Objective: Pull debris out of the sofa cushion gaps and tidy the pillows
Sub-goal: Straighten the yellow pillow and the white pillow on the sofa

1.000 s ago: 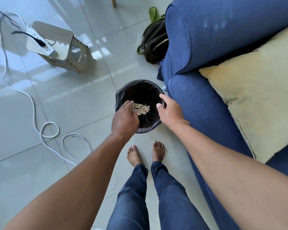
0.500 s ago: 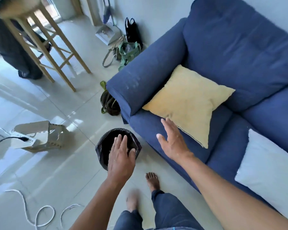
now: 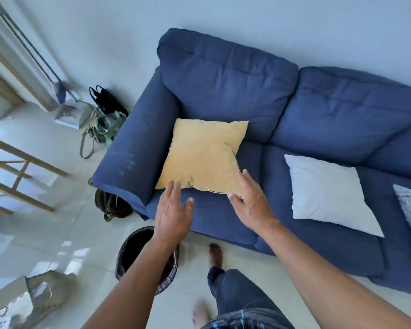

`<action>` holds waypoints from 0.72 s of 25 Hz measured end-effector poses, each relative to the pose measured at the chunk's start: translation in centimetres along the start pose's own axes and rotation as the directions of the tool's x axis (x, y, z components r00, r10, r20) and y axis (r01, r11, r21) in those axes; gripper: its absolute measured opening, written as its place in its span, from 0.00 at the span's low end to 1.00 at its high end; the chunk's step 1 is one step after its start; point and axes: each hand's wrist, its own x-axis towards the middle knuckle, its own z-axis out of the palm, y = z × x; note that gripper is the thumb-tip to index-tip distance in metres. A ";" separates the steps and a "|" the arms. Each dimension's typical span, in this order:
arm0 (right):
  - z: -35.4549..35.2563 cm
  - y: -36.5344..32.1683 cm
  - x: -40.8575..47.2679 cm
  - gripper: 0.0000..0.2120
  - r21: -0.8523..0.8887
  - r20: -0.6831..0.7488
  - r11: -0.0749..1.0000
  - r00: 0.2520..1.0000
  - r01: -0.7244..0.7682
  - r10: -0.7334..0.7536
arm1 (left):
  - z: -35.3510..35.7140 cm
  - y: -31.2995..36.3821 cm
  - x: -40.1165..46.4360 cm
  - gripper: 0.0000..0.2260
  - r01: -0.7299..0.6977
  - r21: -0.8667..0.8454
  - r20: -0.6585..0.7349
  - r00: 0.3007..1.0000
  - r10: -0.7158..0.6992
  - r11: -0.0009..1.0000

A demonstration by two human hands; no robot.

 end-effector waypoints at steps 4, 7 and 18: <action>-0.9 1.8 3.8 0.32 0.055 -0.048 0.993 0.994 -0.100 0.103 | 0.7 1.7 6.1 0.27 -0.008 0.020 0.034 0.999 0.008 1.000; -0.2 3.4 9.0 0.32 0.088 -0.011 0.978 0.982 -0.188 0.189 | 1.7 1.5 12.0 0.26 0.044 0.035 0.077 0.996 -0.047 0.998; 4.1 8.0 31.1 0.36 0.100 0.114 0.907 0.910 -0.409 0.398 | 7.1 -2.4 34.2 0.26 0.234 0.095 0.171 0.954 -0.248 0.967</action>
